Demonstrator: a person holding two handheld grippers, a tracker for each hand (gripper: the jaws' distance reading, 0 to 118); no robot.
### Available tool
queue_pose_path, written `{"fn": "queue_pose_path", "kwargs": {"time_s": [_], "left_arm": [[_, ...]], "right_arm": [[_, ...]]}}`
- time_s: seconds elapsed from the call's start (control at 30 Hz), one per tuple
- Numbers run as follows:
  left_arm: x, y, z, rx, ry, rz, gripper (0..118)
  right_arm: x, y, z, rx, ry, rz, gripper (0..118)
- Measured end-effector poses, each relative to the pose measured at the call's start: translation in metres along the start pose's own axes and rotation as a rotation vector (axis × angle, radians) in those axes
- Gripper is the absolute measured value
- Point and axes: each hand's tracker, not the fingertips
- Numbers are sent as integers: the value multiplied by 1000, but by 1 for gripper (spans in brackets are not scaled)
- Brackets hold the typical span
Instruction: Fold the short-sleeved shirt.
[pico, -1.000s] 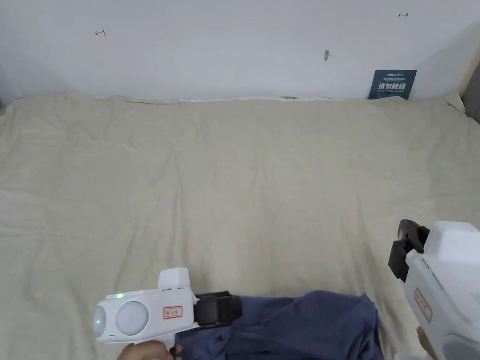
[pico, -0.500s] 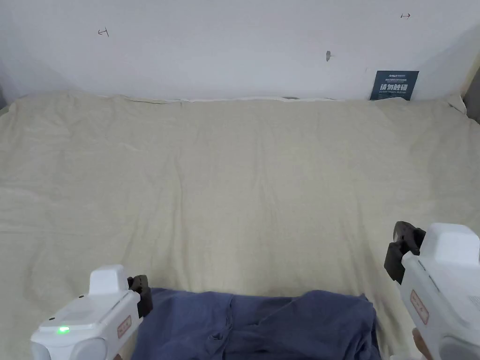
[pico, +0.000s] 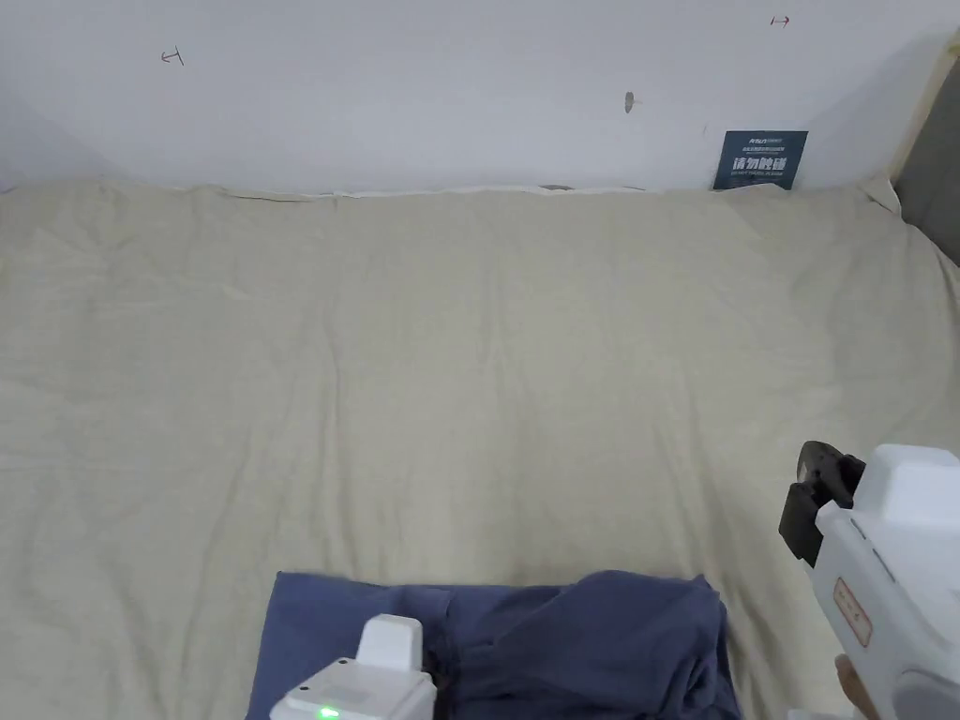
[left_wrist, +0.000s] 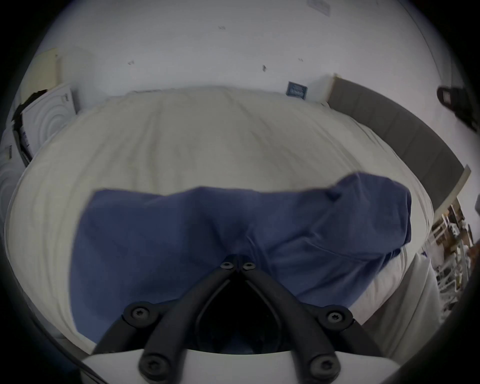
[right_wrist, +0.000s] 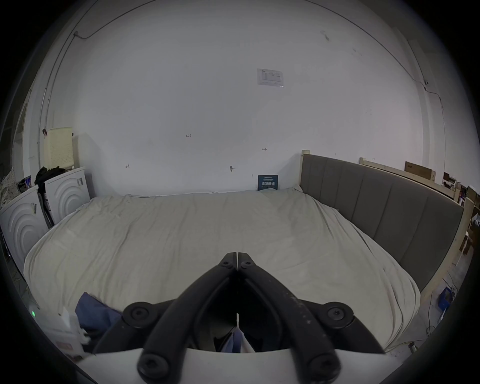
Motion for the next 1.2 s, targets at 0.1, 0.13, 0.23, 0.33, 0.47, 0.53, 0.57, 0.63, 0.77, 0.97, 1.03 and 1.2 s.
{"fn": "queue_pose_path", "kwargs": {"time_s": [0.1,0.13,0.23,0.33,0.47,0.53,0.57,0.63,0.77,0.97,1.03,1.2], "left_arm": [[14,3,11,31,70,-74,0],[11,5,13,27,59,-53,0],[-1,27,31,-15,-37,36,0],[-38,40,36,35,-133,158,0],[-86,63,62,70,-267,295,2],[-113,69,69,43,-346,361,9],[-125,70,71,34,-374,389,20],[-152,67,74,19,-380,445,51],[-191,57,67,-18,-336,494,115],[-233,37,38,-59,-302,570,118],[-237,31,27,-80,-349,579,108],[-238,16,8,-79,-382,555,81]], "right_arm": [[4,-1,0,-5,-6,-4,1],[5,-1,1,-6,-6,-6,1],[4,0,0,-7,1,-2,1],[1,2,1,0,10,2,1],[-2,4,0,8,19,-1,1],[-5,5,-1,9,20,0,1],[-6,5,-2,8,21,2,1],[-9,5,-3,4,25,5,1],[-14,5,-5,-4,29,13,1],[-23,3,-9,-22,33,27,1],[-25,2,-11,-31,35,32,1],[-29,-1,-14,-49,33,40,1]]}}
